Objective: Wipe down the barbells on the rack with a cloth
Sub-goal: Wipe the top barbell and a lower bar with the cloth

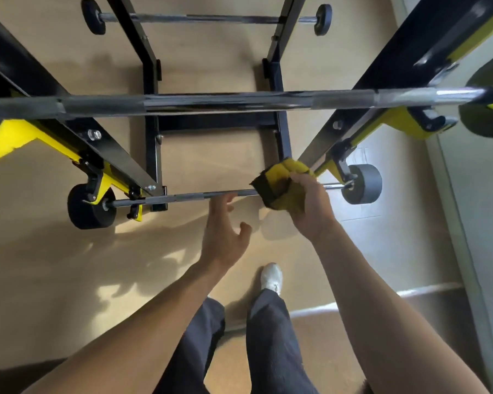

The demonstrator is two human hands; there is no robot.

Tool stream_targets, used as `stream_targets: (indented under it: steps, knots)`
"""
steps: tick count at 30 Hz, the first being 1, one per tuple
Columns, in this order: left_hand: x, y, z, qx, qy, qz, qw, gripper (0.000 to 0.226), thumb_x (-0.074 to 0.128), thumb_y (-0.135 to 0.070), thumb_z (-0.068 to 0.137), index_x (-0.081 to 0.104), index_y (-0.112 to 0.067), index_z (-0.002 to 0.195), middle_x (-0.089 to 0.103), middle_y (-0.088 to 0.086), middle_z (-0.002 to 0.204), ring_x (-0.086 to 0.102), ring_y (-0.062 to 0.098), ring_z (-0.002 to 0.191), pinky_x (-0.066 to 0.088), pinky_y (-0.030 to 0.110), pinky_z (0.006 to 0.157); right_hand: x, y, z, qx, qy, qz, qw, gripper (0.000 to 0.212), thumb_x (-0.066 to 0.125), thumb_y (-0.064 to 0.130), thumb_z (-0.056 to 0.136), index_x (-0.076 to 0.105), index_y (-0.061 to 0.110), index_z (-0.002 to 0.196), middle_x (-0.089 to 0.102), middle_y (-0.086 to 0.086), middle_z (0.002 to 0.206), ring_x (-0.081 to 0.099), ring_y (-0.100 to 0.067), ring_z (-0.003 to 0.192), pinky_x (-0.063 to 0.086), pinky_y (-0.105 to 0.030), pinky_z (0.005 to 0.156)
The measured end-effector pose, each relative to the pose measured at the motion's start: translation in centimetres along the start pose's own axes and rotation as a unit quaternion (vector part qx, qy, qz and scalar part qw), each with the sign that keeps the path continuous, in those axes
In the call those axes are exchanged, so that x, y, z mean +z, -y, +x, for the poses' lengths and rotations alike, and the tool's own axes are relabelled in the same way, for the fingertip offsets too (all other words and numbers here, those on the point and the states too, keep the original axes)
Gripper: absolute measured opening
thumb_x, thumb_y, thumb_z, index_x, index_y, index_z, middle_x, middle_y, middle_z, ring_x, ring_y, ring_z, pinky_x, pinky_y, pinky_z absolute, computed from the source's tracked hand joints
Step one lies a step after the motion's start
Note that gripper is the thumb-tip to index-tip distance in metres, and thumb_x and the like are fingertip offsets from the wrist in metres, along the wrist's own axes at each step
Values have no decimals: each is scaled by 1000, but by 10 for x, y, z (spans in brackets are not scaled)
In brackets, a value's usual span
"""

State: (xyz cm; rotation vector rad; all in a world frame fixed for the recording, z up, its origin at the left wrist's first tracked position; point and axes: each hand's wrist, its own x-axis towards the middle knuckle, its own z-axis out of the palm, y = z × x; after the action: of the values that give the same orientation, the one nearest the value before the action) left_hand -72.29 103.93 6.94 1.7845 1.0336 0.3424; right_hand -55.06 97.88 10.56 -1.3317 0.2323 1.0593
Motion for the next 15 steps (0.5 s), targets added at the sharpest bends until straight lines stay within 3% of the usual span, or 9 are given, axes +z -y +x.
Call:
stream_targets:
  steps: [2, 4, 7, 9, 11, 12, 15]
  knots:
    - [31, -1, 7, 44, 64, -33, 996, 76, 73, -8, 78, 36, -16, 144, 37, -8, 131, 46, 7, 115, 41, 15, 95, -23, -26, 13, 30, 17, 15, 999, 29, 58, 28, 93, 59, 5, 112, 68, -14, 100, 66, -33, 96, 52, -49, 91]
    - [66, 3, 13, 34, 131, -57, 989, 92, 76, -14, 79, 21, -25, 152, 39, -5, 142, 44, 5, 123, 39, 7, 97, -49, -50, 29, 57, -3, 20, 998, 43, 57, 36, 94, 57, 3, 122, 66, -17, 109, 64, -33, 105, 52, -48, 95]
    - [117, 21, 19, -16, 180, -6, 983, 98, 75, -24, 82, 9, -38, 154, 50, -1, 143, 52, 14, 127, 47, 30, 103, -91, -84, 54, 75, -34, 3, 997, 40, 56, 32, 97, 60, 5, 126, 70, -16, 111, 69, -26, 100, 56, -39, 87]
    - [151, 41, 22, -45, 191, 33, 980, 79, 74, -27, 82, 32, -33, 148, 61, 1, 130, 58, 20, 119, 49, 34, 99, -116, -101, 73, 93, -85, 2, 992, 25, 56, 20, 98, 64, 3, 115, 71, -14, 92, 71, -20, 78, 58, -30, 67]
    - [188, 66, 22, -15, 179, 83, 980, 47, 73, -31, 80, 61, -23, 125, 68, 3, 115, 60, 23, 110, 47, 32, 93, -145, -116, 96, 114, -153, -8, 982, 15, 53, 9, 99, 66, 2, 97, 70, -9, 69, 67, -17, 57, 53, -23, 48]
    - [206, 79, 24, 10, 165, 111, 980, 37, 73, -32, 80, 66, -20, 114, 69, 4, 109, 58, 24, 107, 45, 31, 92, -161, -122, 108, 118, -168, -9, 979, 18, 49, 6, 100, 65, 4, 91, 68, -6, 60, 64, -17, 52, 49, -21, 43]
    - [247, 118, 40, 17, 159, 120, 980, 22, 71, -33, 82, 63, -19, 97, 59, 0, 101, 52, 18, 96, 38, 23, 81, -205, -139, 150, 69, -214, -24, 974, 19, 51, 0, 95, 65, 12, 96, 65, -4, 67, 58, -19, 65, 46, -25, 49]
